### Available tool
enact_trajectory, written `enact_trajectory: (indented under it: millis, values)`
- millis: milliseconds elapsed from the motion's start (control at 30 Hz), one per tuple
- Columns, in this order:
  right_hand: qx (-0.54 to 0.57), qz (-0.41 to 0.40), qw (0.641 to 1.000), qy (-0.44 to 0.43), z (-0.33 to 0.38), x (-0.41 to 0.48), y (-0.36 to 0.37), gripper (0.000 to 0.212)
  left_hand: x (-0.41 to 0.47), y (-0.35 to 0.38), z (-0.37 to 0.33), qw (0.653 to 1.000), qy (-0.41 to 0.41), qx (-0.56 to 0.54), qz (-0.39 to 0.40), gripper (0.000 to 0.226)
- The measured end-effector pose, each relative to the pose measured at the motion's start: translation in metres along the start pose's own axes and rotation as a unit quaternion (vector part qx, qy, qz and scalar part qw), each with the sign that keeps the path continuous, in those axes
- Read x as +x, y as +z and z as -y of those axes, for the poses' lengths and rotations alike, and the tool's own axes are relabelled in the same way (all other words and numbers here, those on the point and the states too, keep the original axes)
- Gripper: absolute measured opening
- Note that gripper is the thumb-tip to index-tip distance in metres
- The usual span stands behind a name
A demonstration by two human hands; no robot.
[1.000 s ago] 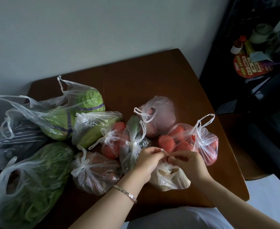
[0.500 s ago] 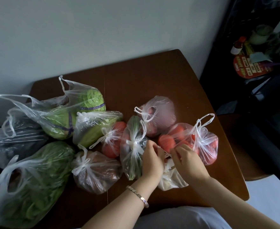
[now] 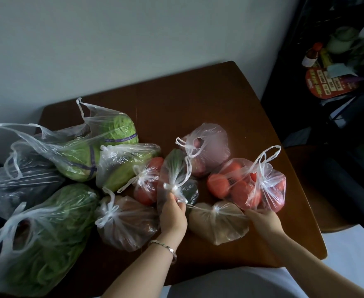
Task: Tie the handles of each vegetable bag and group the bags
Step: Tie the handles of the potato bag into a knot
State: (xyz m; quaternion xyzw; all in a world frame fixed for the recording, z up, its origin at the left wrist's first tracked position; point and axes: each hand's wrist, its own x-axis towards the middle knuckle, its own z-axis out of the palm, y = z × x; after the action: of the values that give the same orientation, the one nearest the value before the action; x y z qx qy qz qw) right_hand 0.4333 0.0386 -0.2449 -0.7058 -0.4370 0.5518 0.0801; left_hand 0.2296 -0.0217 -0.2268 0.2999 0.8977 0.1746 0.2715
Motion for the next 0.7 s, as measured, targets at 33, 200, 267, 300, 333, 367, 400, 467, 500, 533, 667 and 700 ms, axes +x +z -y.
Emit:
enact_trajectory:
  millis: [33, 200, 267, 300, 333, 367, 400, 467, 500, 533, 667, 700]
  values:
    - [0.025, -0.009, 1.0, -0.009, 0.006, -0.002, 0.001, 0.035, 0.001, 0.001, -0.003, 1.0, 0.001, -0.023, -0.007, 0.02]
    - [0.106, 0.065, 0.979, -0.162, 0.047, -0.026, 0.001, 0.025, -0.002, -0.005, -0.021, 0.949, 0.031, -0.284, 0.134, 0.018]
    - [0.128, 0.123, 0.965, -0.191, 0.059, -0.032, 0.003, 0.025, -0.008, -0.008, -0.022, 0.926, 0.028, -0.296, 0.232, 0.029]
    - [0.127, 0.14, 0.961, -0.203, 0.063, -0.032, 0.005, 0.027, -0.009, -0.007, -0.021, 0.924, 0.032, -0.271, 0.268, 0.035]
    - [0.12, 0.147, 0.958, -0.213, 0.066, -0.031, 0.007, 0.026, -0.01, -0.005, -0.019, 0.92, 0.037, -0.253, 0.296, 0.04]
    - [0.116, 0.149, 0.958, -0.218, 0.068, -0.03, 0.008, 0.024, -0.01, -0.004, -0.017, 0.919, 0.04, -0.234, 0.314, 0.043]
    - [0.11, 0.148, 0.958, -0.22, 0.069, -0.028, 0.01, 0.023, -0.01, -0.004, -0.017, 0.919, 0.039, -0.219, 0.325, 0.045]
    - [0.115, 0.138, 0.961, -0.209, 0.068, -0.024, 0.013, 0.02, -0.011, -0.005, -0.02, 0.921, 0.035, -0.21, 0.328, 0.046]
    - [0.133, 0.134, 0.962, -0.197, 0.066, -0.021, 0.014, 0.016, -0.012, -0.006, -0.022, 0.923, 0.033, -0.211, 0.32, 0.046]
    - [0.15, 0.134, 0.962, -0.184, 0.061, -0.017, 0.015, 0.009, -0.012, -0.006, -0.024, 0.928, 0.027, -0.211, 0.307, 0.046]
    - [-0.018, 0.116, 0.971, -0.207, 0.037, -0.013, 0.019, 0.017, -0.012, -0.004, -0.021, 0.922, 0.046, -0.224, 0.313, 0.053]
    - [-0.071, 0.125, 0.963, -0.228, 0.033, -0.015, 0.022, 0.014, -0.012, -0.004, -0.021, 0.921, 0.051, -0.23, 0.31, 0.053]
